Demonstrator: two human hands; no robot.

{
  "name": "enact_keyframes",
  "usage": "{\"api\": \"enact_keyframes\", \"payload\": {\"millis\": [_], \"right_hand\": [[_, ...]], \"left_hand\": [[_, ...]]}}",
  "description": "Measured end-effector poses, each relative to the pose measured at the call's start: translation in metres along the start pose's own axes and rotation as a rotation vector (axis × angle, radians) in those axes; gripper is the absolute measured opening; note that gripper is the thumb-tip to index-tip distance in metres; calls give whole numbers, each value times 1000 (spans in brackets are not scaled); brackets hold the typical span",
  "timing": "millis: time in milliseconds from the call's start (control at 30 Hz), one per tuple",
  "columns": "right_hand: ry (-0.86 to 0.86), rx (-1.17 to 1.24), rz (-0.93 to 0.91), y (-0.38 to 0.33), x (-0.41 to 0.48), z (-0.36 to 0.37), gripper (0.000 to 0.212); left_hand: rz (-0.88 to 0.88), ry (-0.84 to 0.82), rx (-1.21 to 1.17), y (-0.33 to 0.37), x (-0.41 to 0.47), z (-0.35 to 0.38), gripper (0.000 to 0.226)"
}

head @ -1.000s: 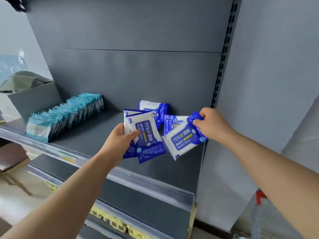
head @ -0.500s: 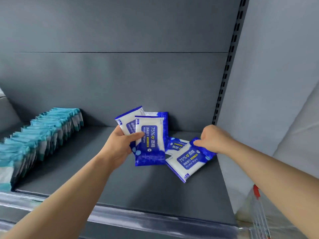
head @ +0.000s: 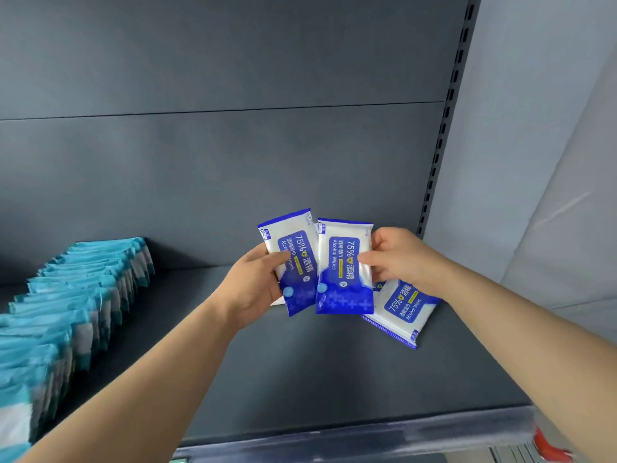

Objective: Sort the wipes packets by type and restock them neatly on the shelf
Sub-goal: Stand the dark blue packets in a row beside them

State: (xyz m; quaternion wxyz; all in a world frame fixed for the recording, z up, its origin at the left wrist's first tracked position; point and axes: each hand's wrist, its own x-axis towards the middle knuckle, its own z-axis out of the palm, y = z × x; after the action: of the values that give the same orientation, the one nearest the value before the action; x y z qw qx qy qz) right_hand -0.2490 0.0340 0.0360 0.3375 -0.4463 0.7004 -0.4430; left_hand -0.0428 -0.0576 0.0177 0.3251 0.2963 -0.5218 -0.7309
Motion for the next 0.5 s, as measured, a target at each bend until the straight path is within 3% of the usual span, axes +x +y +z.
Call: {"api": "enact_keyframes", "payload": {"millis": [200, 367, 500], "right_hand": [[-25, 113, -49, -7, -2, 5, 4], [-11, -118, -90, -15, 10, 25, 9], [-76, -133, -154, -21, 10, 41, 15]], "left_hand": [[47, 81, 128, -1, 3, -16, 26], [-23, -4, -28, 7, 1, -13, 23], [-22, -28, 98, 5, -3, -17, 47]]}}
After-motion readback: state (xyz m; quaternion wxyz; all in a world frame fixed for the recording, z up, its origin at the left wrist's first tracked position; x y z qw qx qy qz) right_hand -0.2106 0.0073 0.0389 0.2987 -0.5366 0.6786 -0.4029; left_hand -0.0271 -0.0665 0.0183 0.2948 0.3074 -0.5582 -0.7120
